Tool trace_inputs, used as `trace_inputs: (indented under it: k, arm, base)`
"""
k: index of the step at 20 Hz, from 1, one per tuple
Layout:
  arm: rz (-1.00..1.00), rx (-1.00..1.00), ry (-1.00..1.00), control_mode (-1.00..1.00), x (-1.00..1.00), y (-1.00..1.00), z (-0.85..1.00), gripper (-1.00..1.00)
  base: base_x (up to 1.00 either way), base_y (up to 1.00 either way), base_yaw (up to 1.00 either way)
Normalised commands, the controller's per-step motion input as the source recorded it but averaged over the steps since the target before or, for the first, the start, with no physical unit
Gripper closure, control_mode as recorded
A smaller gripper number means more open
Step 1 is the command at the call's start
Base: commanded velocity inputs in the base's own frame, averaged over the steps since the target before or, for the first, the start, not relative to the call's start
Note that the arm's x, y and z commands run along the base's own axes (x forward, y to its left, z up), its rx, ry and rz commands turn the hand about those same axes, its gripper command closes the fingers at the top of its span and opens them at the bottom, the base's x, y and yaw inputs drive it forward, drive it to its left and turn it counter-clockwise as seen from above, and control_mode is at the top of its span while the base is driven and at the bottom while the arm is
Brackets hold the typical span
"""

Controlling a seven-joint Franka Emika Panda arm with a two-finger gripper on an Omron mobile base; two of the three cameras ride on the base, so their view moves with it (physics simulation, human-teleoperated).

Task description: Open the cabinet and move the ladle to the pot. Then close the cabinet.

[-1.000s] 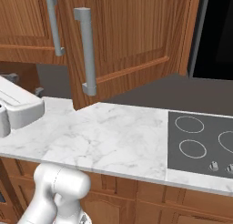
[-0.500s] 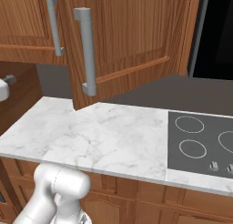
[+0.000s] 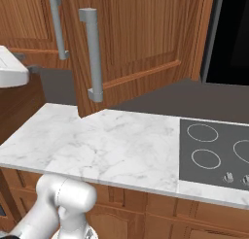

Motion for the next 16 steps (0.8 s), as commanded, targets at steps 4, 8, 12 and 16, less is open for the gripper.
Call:
trace_inputs:
  k: [4, 8, 12, 16]
  arm:
    - [-0.19, 0.00, 0.00, -1.00, 0.54, -0.36, 0.00, -1.00]
    - [-0.24, -0.03, 0.00, -1.00, 0.31, -0.51, 0.00, -1.00]
    - [-0.26, -0.03, 0.00, -1.00, 0.23, -0.54, 0.00, -1.00]
    - [-0.28, -0.02, 0.00, -1.00, 0.07, -0.56, 0.00, -1.00]
  base:
    - [0.00, 0.00, 0.00]
    - [0.00, 0.00, 0.00]
    - [0.00, 0.00, 0.00]
    - [0.00, 0.00, 0.00]
